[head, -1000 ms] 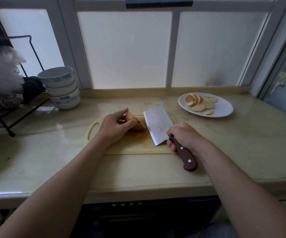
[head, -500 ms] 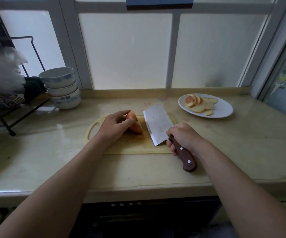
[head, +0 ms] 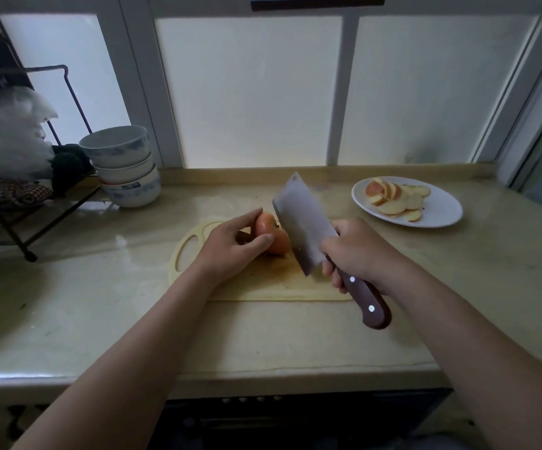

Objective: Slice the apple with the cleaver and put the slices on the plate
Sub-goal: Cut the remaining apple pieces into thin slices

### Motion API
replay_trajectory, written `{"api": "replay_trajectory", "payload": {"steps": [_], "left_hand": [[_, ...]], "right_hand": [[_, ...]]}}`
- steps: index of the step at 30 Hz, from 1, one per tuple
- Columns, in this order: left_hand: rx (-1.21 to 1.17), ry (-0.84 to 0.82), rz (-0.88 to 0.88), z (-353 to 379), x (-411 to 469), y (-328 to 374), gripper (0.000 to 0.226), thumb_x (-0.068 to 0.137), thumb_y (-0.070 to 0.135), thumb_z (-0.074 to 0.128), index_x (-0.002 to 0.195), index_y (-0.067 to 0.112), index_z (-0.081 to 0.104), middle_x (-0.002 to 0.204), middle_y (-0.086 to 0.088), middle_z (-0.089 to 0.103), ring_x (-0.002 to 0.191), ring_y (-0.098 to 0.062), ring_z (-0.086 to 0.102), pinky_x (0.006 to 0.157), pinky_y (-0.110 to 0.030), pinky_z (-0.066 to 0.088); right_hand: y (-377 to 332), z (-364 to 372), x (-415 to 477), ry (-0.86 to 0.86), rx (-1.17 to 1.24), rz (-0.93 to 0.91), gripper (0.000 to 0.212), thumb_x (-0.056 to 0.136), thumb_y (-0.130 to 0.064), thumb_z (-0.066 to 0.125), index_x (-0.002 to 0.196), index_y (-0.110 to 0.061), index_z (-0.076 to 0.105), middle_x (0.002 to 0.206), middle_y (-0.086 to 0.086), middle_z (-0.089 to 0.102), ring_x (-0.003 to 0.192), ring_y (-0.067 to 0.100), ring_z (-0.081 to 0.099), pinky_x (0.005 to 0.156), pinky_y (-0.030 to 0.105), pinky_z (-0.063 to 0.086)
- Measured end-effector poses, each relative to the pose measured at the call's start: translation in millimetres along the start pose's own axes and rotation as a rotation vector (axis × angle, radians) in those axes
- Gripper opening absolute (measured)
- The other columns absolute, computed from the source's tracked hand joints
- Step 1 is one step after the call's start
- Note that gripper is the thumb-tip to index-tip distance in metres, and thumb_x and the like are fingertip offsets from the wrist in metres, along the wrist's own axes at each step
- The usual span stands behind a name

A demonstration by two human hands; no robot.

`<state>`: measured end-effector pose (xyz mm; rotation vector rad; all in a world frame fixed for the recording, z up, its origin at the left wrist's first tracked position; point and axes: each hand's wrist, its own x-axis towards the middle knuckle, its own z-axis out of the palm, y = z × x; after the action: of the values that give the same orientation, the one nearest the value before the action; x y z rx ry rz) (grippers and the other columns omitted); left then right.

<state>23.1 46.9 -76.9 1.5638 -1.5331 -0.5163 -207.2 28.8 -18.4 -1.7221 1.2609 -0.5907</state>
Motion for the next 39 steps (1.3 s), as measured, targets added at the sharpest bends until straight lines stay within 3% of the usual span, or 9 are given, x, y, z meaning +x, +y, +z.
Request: {"api": "replay_trajectory", "payload": {"steps": [7,12,24,39], "left_hand": [[0.049,0.021,0.021,1,1,-4,0.068,0.086,0.043,0.075,0.148,0.037,0.046,0.132,0.01,0.059,0.102,-0.007,0.064,0.086,-0.023,0.053],[0.037,0.014,0.029,2,0,-3,0.057,0.089,0.042,0.073,0.14,0.046,0.047,0.129,0.004,0.059,0.104,-0.012,0.064,0.092,-0.035,0.057],[0.065,0.026,0.021,5,2,-5,0.061,0.085,0.046,0.076,0.138,0.049,0.046,0.125,0.007,0.059,0.1,-0.007,0.063,0.091,-0.036,0.057],[0.066,0.025,0.005,5,4,-7,0.063,0.087,0.047,0.073,0.144,0.041,0.047,0.124,0.006,0.06,0.105,-0.012,0.063,0.096,-0.04,0.056]], "right_hand": [[-29,-4,-3,0.065,-0.347,-0.22,0.031,0.097,-0.013,0.043,0.121,-0.026,0.056,0.082,0.008,0.069,0.049,0.014,0.068,0.051,0.034,0.061],[-35,-6,-5,0.083,-0.442,-0.269,0.041,0.099,-0.014,0.044,0.136,-0.026,0.054,0.085,0.004,0.068,0.053,0.017,0.071,0.06,0.042,0.065],[-34,-8,-5,0.091,-0.434,-0.266,0.038,0.1,-0.014,0.045,0.136,-0.024,0.055,0.084,0.004,0.067,0.05,0.013,0.069,0.048,0.025,0.054],[-37,-9,-10,0.061,-0.466,-0.26,0.039,0.101,-0.013,0.045,0.137,-0.026,0.055,0.082,-0.001,0.065,0.051,0.015,0.07,0.048,0.026,0.056]]}}
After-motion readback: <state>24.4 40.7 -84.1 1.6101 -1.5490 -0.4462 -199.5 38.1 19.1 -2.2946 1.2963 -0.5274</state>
